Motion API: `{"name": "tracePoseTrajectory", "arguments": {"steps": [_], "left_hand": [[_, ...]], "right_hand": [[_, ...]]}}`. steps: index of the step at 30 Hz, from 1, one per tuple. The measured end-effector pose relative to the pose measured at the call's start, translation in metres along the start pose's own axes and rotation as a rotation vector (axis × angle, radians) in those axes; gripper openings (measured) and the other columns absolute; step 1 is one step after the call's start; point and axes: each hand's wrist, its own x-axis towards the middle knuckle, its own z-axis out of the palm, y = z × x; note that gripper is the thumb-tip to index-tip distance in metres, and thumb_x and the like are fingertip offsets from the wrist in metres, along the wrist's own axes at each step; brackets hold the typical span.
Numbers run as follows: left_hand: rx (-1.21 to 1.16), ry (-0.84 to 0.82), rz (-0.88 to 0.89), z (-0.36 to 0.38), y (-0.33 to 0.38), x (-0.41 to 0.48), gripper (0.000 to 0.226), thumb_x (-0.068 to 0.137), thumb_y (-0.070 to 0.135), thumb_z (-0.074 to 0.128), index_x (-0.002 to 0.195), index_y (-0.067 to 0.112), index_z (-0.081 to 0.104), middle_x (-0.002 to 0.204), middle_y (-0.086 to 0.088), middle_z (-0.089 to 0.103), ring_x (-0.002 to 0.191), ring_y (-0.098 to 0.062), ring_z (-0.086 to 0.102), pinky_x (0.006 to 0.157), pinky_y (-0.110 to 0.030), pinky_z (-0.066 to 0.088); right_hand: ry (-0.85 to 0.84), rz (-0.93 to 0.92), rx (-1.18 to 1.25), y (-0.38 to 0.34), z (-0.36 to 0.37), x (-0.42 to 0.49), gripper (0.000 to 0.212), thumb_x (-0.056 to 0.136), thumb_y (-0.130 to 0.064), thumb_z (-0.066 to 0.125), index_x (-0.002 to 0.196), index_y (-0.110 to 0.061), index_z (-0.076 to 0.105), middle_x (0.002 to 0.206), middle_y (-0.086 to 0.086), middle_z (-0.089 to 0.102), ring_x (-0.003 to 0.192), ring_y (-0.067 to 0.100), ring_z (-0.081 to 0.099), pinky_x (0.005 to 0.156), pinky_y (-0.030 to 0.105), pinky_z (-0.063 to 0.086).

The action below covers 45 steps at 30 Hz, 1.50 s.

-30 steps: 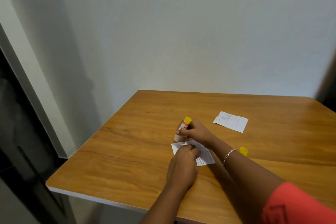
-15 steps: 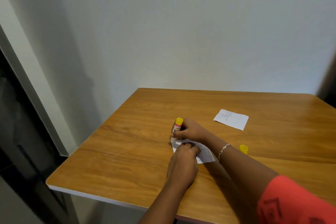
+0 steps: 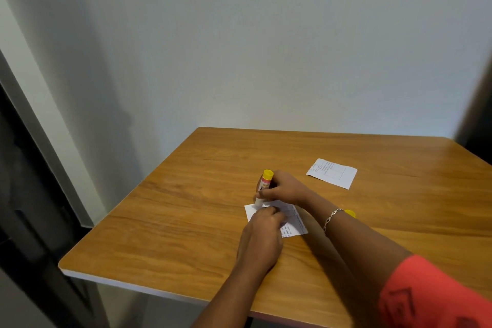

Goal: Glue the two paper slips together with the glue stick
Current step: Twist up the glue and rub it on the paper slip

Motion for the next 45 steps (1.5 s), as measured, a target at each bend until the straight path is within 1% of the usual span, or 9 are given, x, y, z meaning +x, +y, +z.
{"name": "tracePoseTrajectory", "arguments": {"steps": [5,9,15,19,23,28,35,39,45], "left_hand": [[0.011,0.004,0.0,-0.001,0.001,0.0,0.027,0.091,0.011,0.044,0.11,0.016,0.063,0.114,-0.001,0.061,0.106,-0.017,0.053,0.072,-0.024,0.04],[0.007,0.0,-0.002,-0.001,0.001,0.0,0.028,0.091,0.011,0.043,0.11,0.015,0.063,0.119,0.0,0.061,0.112,-0.015,0.051,0.074,-0.022,0.038],[0.019,-0.032,-0.028,-0.004,0.002,0.001,0.03,0.093,0.012,0.041,0.116,0.018,0.059,0.125,0.0,0.057,0.115,-0.013,0.047,0.079,-0.023,0.041],[0.016,-0.034,-0.037,-0.005,0.004,0.001,0.031,0.093,0.011,0.041,0.119,0.017,0.058,0.127,0.0,0.057,0.118,-0.012,0.047,0.086,-0.025,0.043],[0.016,-0.047,-0.039,-0.004,0.003,0.003,0.032,0.092,0.01,0.042,0.118,0.017,0.058,0.127,0.001,0.057,0.117,-0.013,0.047,0.087,-0.026,0.044],[0.018,-0.047,-0.043,-0.002,0.001,0.003,0.032,0.092,0.009,0.041,0.117,0.018,0.059,0.125,0.002,0.057,0.116,-0.012,0.047,0.084,-0.026,0.043],[0.008,-0.039,-0.039,-0.002,0.002,0.003,0.032,0.091,0.008,0.042,0.117,0.016,0.06,0.125,0.0,0.058,0.117,-0.013,0.047,0.086,-0.027,0.043],[0.019,-0.039,-0.038,-0.001,0.0,0.003,0.032,0.091,0.008,0.042,0.116,0.017,0.06,0.123,0.001,0.059,0.115,-0.012,0.048,0.083,-0.026,0.043],[0.024,-0.045,-0.038,0.0,-0.001,0.004,0.033,0.091,0.007,0.042,0.116,0.017,0.06,0.125,0.001,0.058,0.116,-0.013,0.048,0.083,-0.026,0.043]], "right_hand": [[0.015,0.021,0.002,0.007,-0.011,-0.007,0.028,0.078,-0.018,0.069,0.094,0.004,0.063,0.096,0.023,0.069,0.084,0.027,0.063,0.08,0.04,0.052],[0.046,0.038,0.016,0.013,-0.018,-0.013,0.023,0.078,-0.017,0.068,0.092,0.001,0.064,0.089,0.016,0.068,0.079,0.021,0.062,0.07,0.028,0.05],[0.1,0.055,0.047,0.019,-0.029,-0.022,0.006,0.079,-0.012,0.067,0.08,-0.01,0.061,0.085,0.009,0.065,0.076,0.018,0.06,0.067,0.023,0.047],[0.125,0.076,0.051,0.023,-0.035,-0.026,0.014,0.08,-0.012,0.066,0.071,-0.017,0.056,0.077,0.003,0.062,0.067,0.012,0.057,0.064,0.021,0.046],[0.187,0.12,0.093,0.031,-0.041,-0.028,0.011,0.078,-0.015,0.067,0.082,-0.007,0.061,0.08,0.01,0.065,0.073,0.022,0.062,0.078,0.039,0.052],[0.234,0.145,0.118,0.031,-0.035,-0.031,0.02,0.078,-0.017,0.069,0.088,-0.001,0.061,0.076,0.009,0.064,0.068,0.02,0.061,0.074,0.038,0.052],[0.282,0.156,0.065,0.029,-0.029,-0.029,0.026,0.076,-0.023,0.07,0.089,-0.005,0.057,0.088,0.013,0.065,0.081,0.027,0.062,0.079,0.043,0.052],[0.276,0.158,0.042,0.026,-0.028,-0.032,0.022,0.078,-0.022,0.069,0.087,-0.008,0.055,0.088,0.01,0.062,0.081,0.023,0.059,0.076,0.038,0.05],[0.274,0.174,0.049,0.028,-0.026,-0.041,0.031,0.077,-0.022,0.069,0.096,0.0,0.06,0.095,0.015,0.066,0.085,0.026,0.061,0.077,0.04,0.051]]}}
